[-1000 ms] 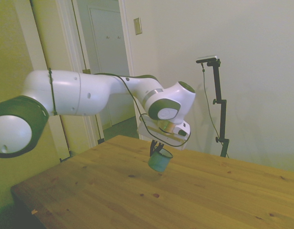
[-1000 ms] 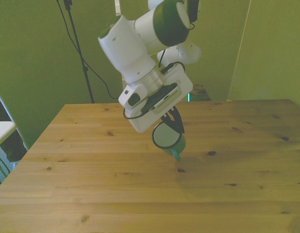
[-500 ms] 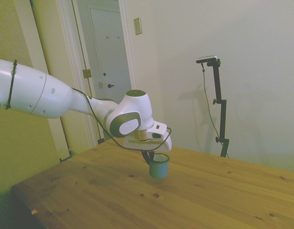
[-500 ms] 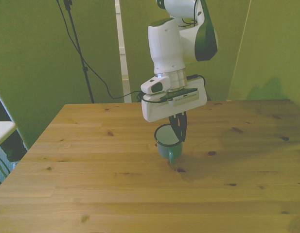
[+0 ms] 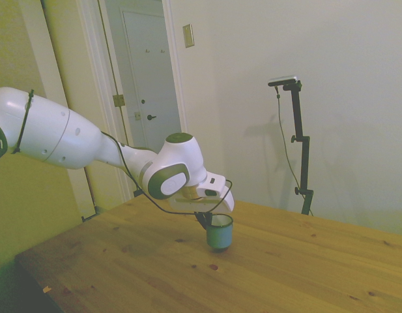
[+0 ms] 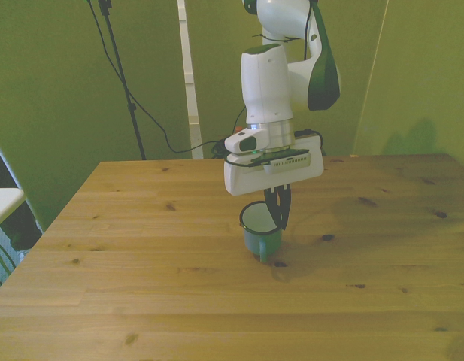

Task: Flip the mug upright

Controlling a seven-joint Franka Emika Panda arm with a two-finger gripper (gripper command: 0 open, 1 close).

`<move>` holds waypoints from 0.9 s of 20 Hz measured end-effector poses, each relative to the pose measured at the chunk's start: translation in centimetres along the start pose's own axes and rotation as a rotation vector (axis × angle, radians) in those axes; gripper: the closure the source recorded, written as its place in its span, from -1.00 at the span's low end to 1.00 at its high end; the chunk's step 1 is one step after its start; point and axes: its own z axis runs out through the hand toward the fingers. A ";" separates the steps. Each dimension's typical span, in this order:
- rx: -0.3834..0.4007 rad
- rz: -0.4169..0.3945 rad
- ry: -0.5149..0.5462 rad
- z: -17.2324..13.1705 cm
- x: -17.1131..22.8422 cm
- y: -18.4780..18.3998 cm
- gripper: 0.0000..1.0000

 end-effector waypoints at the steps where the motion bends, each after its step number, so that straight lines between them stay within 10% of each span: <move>1: 0.002 0.002 0.010 0.4 0.0 -0.2 1.00; 6: 0.010 0.024 0.031 1.6 0.0 -0.7 1.00; 7: 0.010 0.027 0.028 1.7 0.0 -0.7 -1.00; 18: 0.011 0.038 0.013 1.5 0.2 -0.9 -1.00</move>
